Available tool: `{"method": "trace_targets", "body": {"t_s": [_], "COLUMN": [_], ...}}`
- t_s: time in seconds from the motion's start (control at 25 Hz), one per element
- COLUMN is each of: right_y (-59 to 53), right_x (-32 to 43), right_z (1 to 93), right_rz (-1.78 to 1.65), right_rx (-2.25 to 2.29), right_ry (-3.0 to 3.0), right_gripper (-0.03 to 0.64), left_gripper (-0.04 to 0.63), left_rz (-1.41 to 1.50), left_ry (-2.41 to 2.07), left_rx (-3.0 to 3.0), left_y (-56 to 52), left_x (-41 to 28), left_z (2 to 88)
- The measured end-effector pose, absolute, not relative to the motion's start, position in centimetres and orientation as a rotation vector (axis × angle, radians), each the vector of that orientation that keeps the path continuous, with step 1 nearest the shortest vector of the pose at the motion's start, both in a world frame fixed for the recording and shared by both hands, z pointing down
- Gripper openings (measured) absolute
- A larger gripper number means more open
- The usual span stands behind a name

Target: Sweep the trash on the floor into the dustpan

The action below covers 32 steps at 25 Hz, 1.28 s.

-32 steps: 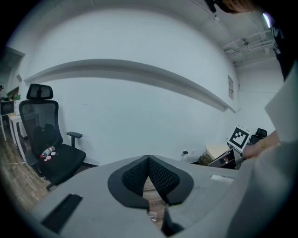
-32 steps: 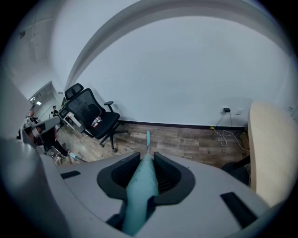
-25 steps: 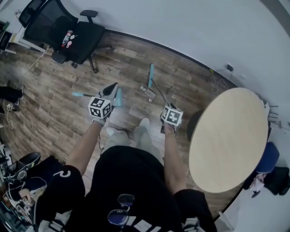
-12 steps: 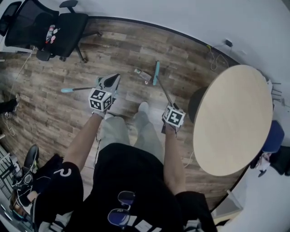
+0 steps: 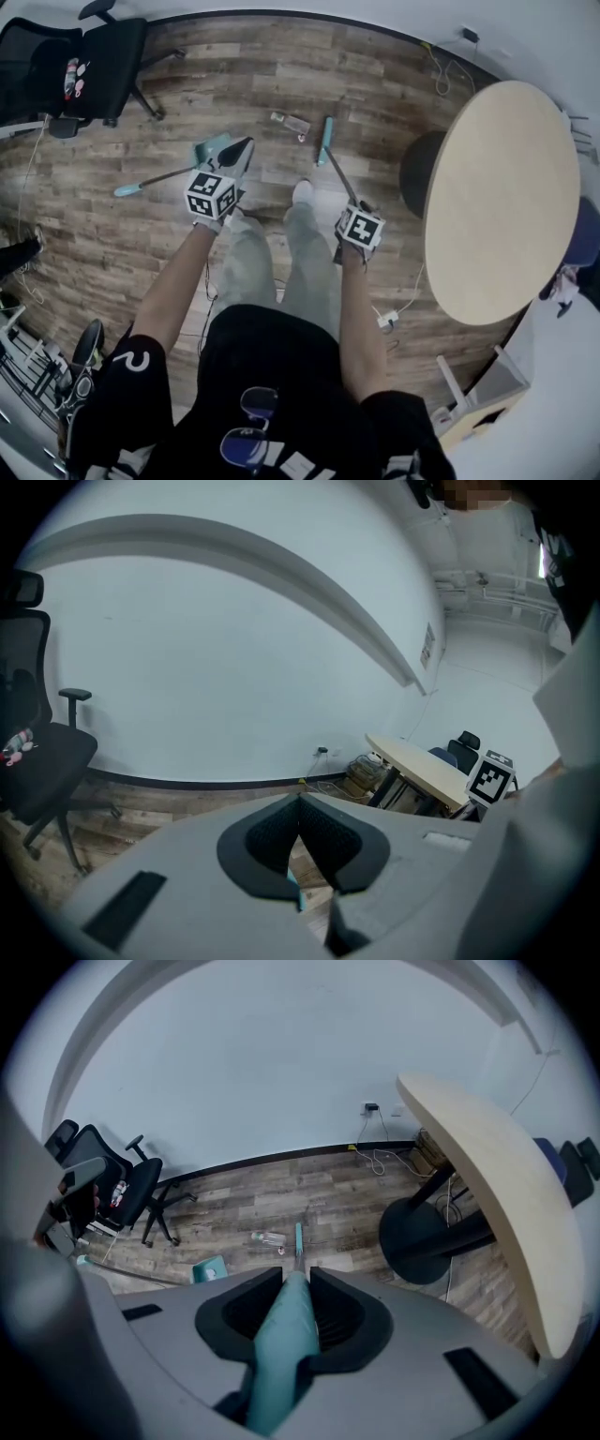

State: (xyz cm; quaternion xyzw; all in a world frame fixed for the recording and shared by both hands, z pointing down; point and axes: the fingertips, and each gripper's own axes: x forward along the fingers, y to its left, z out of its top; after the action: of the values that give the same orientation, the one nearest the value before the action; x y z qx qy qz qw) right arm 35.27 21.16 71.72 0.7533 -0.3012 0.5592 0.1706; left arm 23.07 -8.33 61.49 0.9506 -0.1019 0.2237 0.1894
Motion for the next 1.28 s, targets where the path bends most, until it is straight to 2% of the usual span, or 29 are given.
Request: {"method": "trace_targets", "body": {"t_s": [0.48, 1.28], "right_y": [17.4, 9.1], "right_x": [29.8, 29.0], "right_z": [75.4, 76.3], "right_rz": [1.627, 1.403], "right_rx": [2.213, 2.070], "right_ry": [-0.781, -0.909], "right_gripper": [0.086, 0.086], "left_gripper": [-0.003, -0.003], "left_rz": [0.635, 0.565], "left_ry": [-0.319, -0.503], "left_rx": [2.623, 2.587], "left_y": [-10.9, -16.9], "left_x": [17.2, 8.8], "left_z": [66.2, 67.5]}}
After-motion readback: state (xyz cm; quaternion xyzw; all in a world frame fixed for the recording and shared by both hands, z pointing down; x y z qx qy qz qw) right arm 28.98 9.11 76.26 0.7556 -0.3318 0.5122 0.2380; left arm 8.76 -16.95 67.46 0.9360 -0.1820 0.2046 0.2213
